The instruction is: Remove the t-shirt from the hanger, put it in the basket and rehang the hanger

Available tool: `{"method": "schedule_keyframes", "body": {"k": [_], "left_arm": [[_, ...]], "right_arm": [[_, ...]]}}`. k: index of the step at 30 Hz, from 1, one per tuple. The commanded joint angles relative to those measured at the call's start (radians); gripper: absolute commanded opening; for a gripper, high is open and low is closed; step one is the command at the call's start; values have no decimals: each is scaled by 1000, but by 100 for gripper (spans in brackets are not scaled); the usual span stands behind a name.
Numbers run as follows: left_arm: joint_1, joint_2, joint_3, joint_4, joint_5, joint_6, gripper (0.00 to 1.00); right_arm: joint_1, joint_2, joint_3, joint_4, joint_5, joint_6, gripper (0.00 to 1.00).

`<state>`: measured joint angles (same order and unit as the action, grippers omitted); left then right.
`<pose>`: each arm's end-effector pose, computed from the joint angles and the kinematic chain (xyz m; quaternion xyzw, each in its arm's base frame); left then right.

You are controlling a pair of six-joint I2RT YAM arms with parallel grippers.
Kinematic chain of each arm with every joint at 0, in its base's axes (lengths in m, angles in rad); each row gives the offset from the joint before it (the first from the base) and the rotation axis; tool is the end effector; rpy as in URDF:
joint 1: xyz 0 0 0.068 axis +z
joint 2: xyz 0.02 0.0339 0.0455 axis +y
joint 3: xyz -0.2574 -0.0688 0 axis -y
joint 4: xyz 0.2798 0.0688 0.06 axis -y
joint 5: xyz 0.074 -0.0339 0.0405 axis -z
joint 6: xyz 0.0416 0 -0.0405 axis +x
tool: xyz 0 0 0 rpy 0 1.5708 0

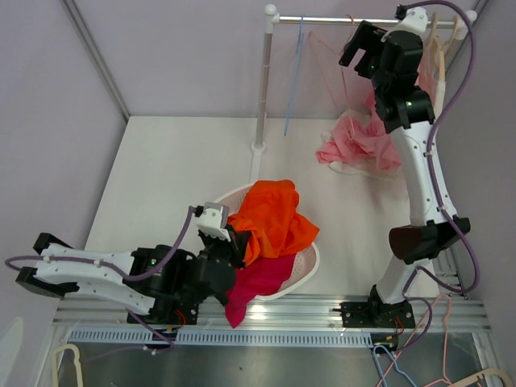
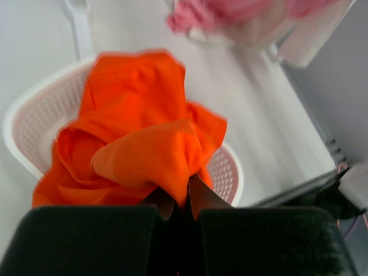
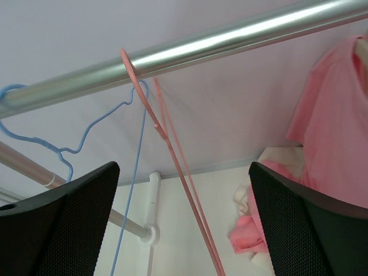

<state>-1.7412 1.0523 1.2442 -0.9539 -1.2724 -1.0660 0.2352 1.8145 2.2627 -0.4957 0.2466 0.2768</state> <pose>0.0022 -0.2216 0.3898 0.0244 0.7752 -0.2212 0.5913 0.4132 0.0886 0.5332 0.0998 0.7163 0.0873 0.6851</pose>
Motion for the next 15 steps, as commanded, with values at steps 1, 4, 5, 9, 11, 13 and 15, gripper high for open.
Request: {"method": "schedule_keyframes", "body": {"k": [1,4,5,9,11,13,15], "left_arm": [[179,-246,-345,781,526,503,1],[266,-229,-316,687,579,472,1],[288,-216,-304,701,602,515,1],[408,-210,-289,735,824,558,1],[478,-212,-282,762,1000,581,1],[603,-210,-275,782,1229,555,1],[710,-192,-253,776,1368,522,1]], "right_arm": [[-4,-118,-24,-40,115,-14,99],[-7,-179,-70,-56,172,-53,99],[-8,-191,-81,-60,207,-70,100],[-42,-198,-54,-156,281,-73,99],[-69,-192,-43,-207,302,-70,99],[-98,-187,-45,-222,339,-74,99],[-134,-161,-19,-248,295,-74,100]]}}
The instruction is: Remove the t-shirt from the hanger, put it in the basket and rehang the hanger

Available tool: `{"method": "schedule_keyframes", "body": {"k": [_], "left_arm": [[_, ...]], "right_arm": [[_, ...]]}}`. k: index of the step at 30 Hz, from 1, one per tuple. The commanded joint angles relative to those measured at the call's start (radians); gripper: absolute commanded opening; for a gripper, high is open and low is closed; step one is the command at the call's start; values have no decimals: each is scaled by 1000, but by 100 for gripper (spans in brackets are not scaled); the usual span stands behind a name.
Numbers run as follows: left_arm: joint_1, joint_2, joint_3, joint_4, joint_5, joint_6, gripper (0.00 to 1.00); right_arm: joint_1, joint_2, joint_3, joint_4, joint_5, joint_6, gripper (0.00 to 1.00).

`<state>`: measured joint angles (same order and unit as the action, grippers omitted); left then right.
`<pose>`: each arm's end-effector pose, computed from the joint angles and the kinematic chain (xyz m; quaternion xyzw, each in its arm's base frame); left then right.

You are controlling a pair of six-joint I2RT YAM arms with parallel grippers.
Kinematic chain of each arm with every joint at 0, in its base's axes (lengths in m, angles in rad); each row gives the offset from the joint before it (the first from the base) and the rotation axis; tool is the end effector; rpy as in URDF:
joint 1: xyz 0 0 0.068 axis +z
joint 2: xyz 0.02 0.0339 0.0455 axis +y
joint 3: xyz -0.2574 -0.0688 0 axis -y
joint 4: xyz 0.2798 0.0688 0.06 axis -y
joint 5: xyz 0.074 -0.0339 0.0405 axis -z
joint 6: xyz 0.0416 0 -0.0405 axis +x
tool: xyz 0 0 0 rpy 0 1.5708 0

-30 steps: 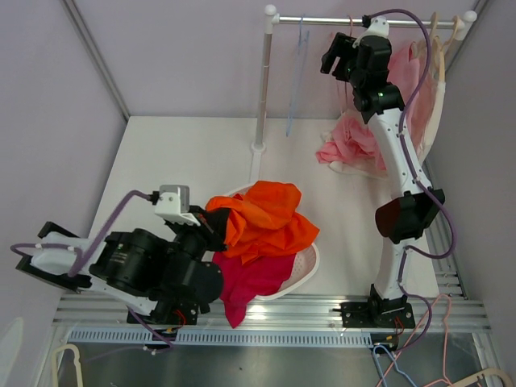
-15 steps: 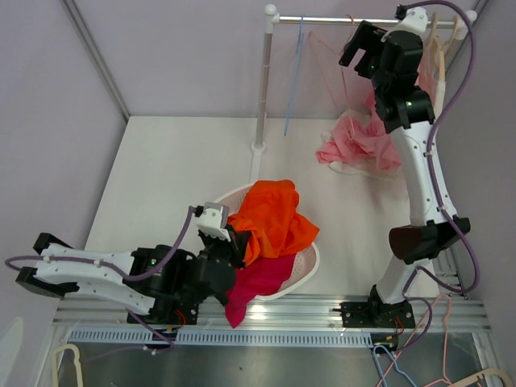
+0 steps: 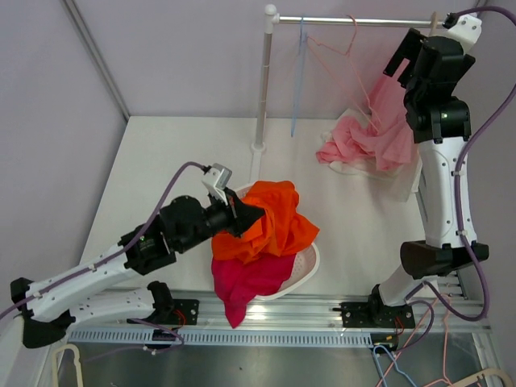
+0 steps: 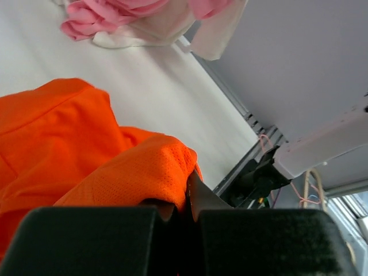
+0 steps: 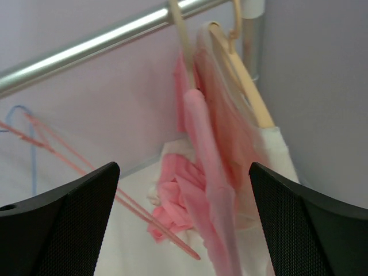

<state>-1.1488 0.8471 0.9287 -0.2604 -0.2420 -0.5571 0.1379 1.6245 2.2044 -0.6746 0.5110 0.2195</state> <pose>0.1058 -0.2113 0.3686 0.1481 0.7513 -0.4185 0.4884 0.3443 0.0272 0.5636 0.1991 0.7082 -0.0683 0.6739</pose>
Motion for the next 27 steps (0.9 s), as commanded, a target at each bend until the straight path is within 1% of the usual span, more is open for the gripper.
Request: {"method": "schedule_keyframes", "body": {"k": [1,2,3,4,6,8,10,11,14,16,17,18,20,21,22,23,24,25,26,27], "left_arm": [[139,18,97,73,436,5,1],[167,24,120,60,466,-12,2],[175,39,127,23,489,-20,4],[179,46,165,0,528,-29,4],[181,38,170,-13,570,-61,5],[181,26,145,-13,605,-98,6],[182,9,95,3,612,-106,8],[184,9,88,-13,580,-104,8],[208,20,36,-28,567,-99,8],[219,21,-5,-46,506,-95,7],[233,23,-11,-71,479,-83,6],[239,24,-19,-85,419,-78,6],[261,41,-31,-120,365,-72,6],[265,50,-31,-152,336,-70,20],[270,56,-30,-163,299,-64,41],[271,63,-28,-171,284,-63,61],[271,67,-25,-175,267,-60,77],[271,69,-25,-177,261,-58,89],[271,66,-21,-177,251,-56,99],[271,58,-11,-186,247,-55,99]], "right_arm": [[-76,55,55,-91,6,-14,100],[-92,67,75,-92,-32,-14,99],[-107,77,75,-86,-51,-17,98],[-122,83,72,-76,-74,-20,97],[-164,115,80,-45,-106,-14,93],[-181,162,101,-25,-120,-14,93],[-188,201,161,-32,-137,-11,90],[-192,218,176,-29,-152,-11,90],[-192,259,195,4,-157,-22,89],[-192,273,193,36,-163,-31,89],[-193,279,195,44,-166,-41,89],[-195,284,198,52,-164,-42,89],[-199,298,207,67,-189,-48,88],[-201,301,209,70,-190,-48,88],[-202,308,212,75,-198,-48,88],[-204,311,213,78,-206,-48,87],[-205,313,215,82,-209,-49,86],[-205,314,215,92,-212,-52,85],[-207,317,215,98,-216,-55,84],[-208,321,215,112,-223,-71,82]]}}
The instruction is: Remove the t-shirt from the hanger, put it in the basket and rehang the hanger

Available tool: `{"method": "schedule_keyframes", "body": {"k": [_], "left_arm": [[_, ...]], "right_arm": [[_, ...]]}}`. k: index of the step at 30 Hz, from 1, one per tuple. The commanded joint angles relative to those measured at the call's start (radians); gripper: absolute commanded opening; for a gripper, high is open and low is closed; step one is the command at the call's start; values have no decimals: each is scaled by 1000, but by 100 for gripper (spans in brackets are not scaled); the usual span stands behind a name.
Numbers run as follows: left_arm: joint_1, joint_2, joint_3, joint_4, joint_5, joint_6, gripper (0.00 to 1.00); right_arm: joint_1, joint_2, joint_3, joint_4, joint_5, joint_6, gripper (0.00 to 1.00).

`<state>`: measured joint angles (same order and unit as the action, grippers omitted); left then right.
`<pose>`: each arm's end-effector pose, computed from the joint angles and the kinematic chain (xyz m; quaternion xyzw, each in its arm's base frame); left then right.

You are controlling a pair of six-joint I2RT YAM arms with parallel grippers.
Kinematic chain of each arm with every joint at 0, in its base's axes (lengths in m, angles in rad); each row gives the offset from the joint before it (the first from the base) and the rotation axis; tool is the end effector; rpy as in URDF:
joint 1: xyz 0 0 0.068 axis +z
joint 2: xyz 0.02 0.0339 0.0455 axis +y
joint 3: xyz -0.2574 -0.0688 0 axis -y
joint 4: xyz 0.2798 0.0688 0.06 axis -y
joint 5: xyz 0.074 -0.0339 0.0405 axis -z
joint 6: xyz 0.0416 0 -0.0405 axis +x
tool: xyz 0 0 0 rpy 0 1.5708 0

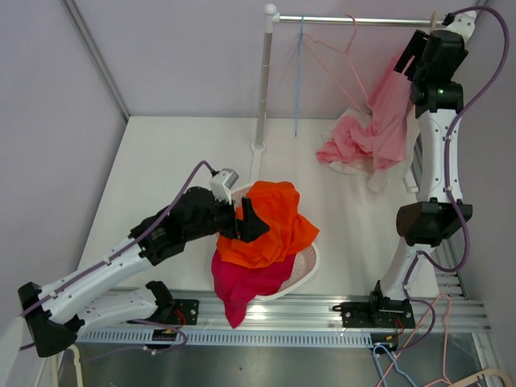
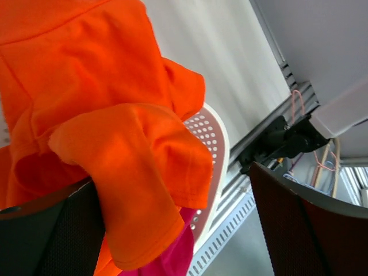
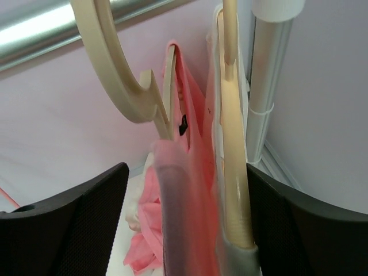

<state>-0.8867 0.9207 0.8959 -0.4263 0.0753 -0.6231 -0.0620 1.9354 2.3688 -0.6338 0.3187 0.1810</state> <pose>0.1551 -0.1952 0.3211 0.1311 0.8368 -0.3869 0.3647 0.4501 -0.0410 0.5033 0.1923 0.7467 -0.0855 0.6310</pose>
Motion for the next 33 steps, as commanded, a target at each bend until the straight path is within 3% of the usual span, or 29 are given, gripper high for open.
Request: {"method": "schedule_keyframes", "body": {"k": [1,7,12,18,23,33], "left_arm": [[9,-19,26,-26,-101,20,99],[9,-42,90,-126,-199,52,100],[9,-43,138,-189,-244,53,99],[8,-54,135,-235,-334,52,99],[8,-63,140,-233,-353,60,100],[8,-82,135,-190,-315,65,100]], "right_arm": [[-7,13,50,74,-39,-38,81],[-10,30,99,34,-50,-23,81],[-10,-51,35,34,-35,-9,83],[1,-108,23,-70,60,15,89],[57,-205,-55,-30,201,-24,94],[47,-83,144,-118,22,-3,89]]}}
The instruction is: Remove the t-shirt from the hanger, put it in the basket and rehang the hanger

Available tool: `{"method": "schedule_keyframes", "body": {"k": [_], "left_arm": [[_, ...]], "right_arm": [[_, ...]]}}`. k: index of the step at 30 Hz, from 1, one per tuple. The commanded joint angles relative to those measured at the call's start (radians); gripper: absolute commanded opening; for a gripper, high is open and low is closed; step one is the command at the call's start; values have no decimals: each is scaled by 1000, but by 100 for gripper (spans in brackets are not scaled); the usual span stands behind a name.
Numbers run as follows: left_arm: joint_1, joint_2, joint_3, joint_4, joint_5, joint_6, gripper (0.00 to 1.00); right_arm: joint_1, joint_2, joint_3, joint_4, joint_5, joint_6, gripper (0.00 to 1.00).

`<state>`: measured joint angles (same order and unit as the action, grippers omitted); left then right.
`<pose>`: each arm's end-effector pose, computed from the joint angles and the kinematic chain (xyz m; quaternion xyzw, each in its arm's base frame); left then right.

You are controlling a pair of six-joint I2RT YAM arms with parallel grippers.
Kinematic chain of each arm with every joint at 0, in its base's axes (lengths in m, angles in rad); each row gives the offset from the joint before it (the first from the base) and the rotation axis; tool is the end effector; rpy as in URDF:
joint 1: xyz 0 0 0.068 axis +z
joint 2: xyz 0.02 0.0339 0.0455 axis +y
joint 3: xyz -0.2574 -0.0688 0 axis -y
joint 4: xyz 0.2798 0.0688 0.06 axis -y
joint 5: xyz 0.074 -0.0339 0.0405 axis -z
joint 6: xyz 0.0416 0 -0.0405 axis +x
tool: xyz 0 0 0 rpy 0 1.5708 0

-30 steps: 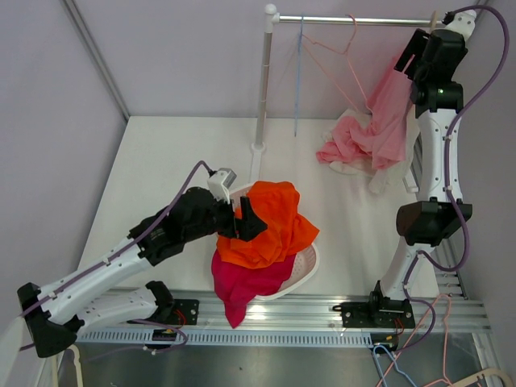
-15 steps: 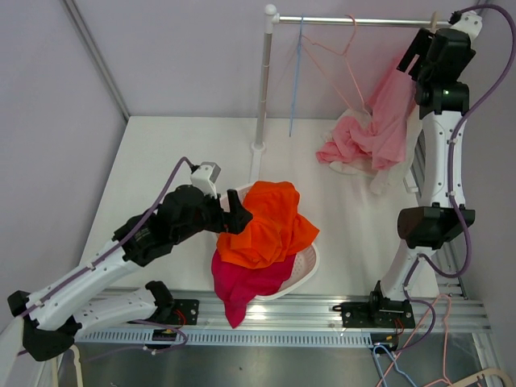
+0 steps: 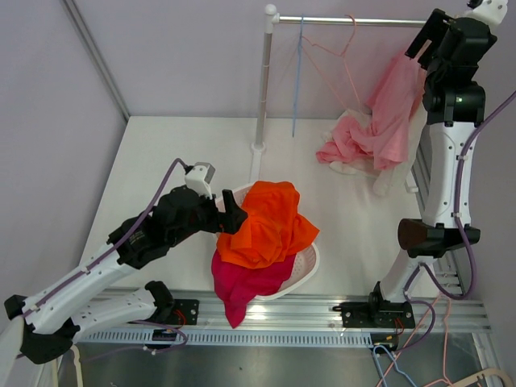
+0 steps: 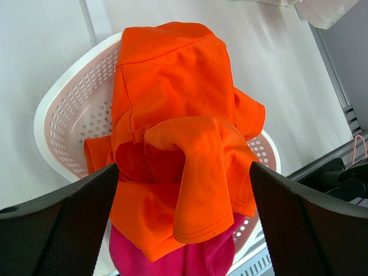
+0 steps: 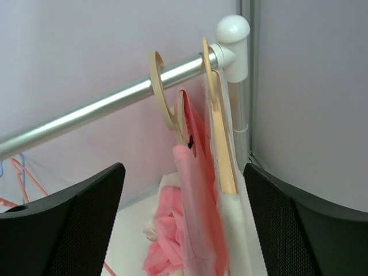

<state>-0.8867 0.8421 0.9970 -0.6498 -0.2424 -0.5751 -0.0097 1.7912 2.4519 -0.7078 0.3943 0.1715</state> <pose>0.1445 -0.1614 0.3537 0.0711 0.8518 -0.2622 0.4480 0.3725 -0.0196 0.5785 0.1988 0.6944 -0.0866 0.6861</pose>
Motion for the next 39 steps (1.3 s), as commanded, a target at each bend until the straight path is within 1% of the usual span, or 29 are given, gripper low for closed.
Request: {"method": "schedule_keyframes", "body": {"k": [1,5,6,12,15,16,18,19,22,23,24,25,27,28,31,36,39], "left_arm": [[8,-5,31,33,0,15,100],[8,-8,25,36,-12,14,100],[8,-8,26,42,-17,15,100],[8,5,35,61,-24,29,99],[8,14,37,65,-26,37,99],[8,15,31,70,-23,38,99],[8,20,22,84,-8,38,99],[8,22,11,101,-5,38,99],[8,34,-9,124,11,34,100],[8,37,-9,124,12,32,99],[8,40,-14,125,15,32,100],[8,48,-21,139,23,32,99],[8,52,-26,148,29,31,100],[8,58,-29,150,31,31,99],[8,60,-41,162,34,27,100],[8,40,-41,165,28,41,99],[8,26,-41,164,22,49,99]], "right_arm": [[-7,75,80,-44,-61,8,88],[-48,135,79,-10,-158,49,83],[-56,158,87,-7,-205,60,82],[-85,206,87,28,-236,71,77],[-93,218,85,50,-236,69,69],[-95,227,85,54,-239,68,61],[-95,238,85,68,-241,62,53],[-96,241,82,71,-239,59,51],[-95,247,71,97,-224,48,52],[-95,254,71,108,-226,48,48],[-95,258,76,113,-233,43,39],[-95,264,79,113,-236,42,21],[-95,281,84,120,-238,37,11],[-95,286,84,123,-238,36,3],[-95,301,81,151,-226,26,0],[-95,318,81,212,-233,20,0],[-81,298,73,252,-244,10,0]]}}
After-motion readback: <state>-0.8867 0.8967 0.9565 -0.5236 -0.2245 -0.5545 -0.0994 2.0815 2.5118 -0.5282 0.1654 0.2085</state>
